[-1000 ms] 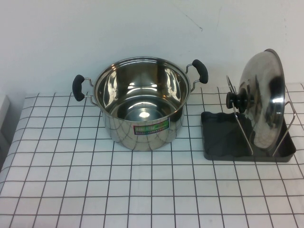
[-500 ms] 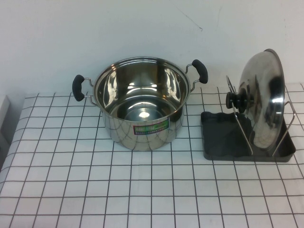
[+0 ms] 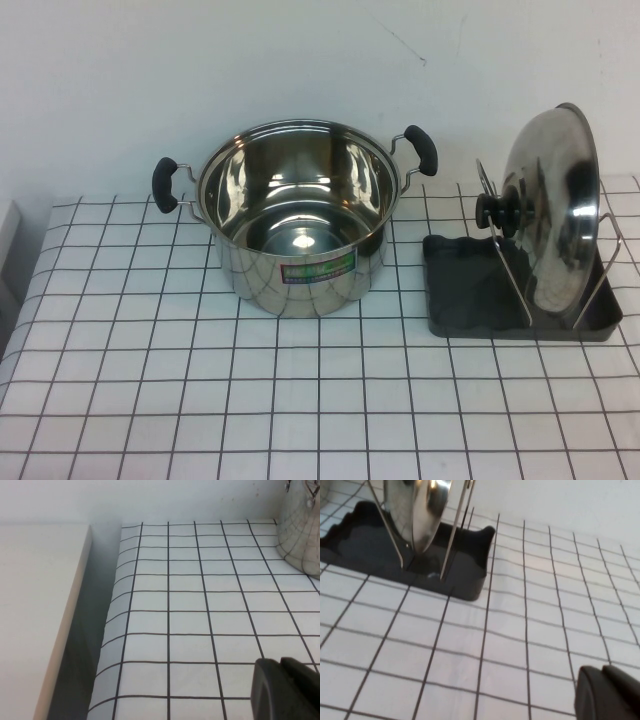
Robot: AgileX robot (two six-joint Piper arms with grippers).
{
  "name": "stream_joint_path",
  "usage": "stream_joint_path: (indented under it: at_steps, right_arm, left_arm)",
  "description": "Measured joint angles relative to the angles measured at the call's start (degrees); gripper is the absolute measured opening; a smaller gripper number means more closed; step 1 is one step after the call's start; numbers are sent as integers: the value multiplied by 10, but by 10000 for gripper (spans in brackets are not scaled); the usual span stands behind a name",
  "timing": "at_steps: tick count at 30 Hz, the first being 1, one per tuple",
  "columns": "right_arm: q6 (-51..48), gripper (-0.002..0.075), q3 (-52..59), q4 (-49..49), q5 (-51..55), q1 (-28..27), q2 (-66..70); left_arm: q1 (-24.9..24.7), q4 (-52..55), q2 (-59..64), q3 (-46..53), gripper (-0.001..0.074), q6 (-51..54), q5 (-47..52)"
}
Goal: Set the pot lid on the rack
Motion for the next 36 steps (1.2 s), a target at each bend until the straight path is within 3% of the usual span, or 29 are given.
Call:
stream_joint_path:
  at_steps: [36]
  right_arm:
    - [48, -1, 20, 6, 1, 0, -13]
  left_arm:
    - [0, 0, -1, 0, -2, 0, 1]
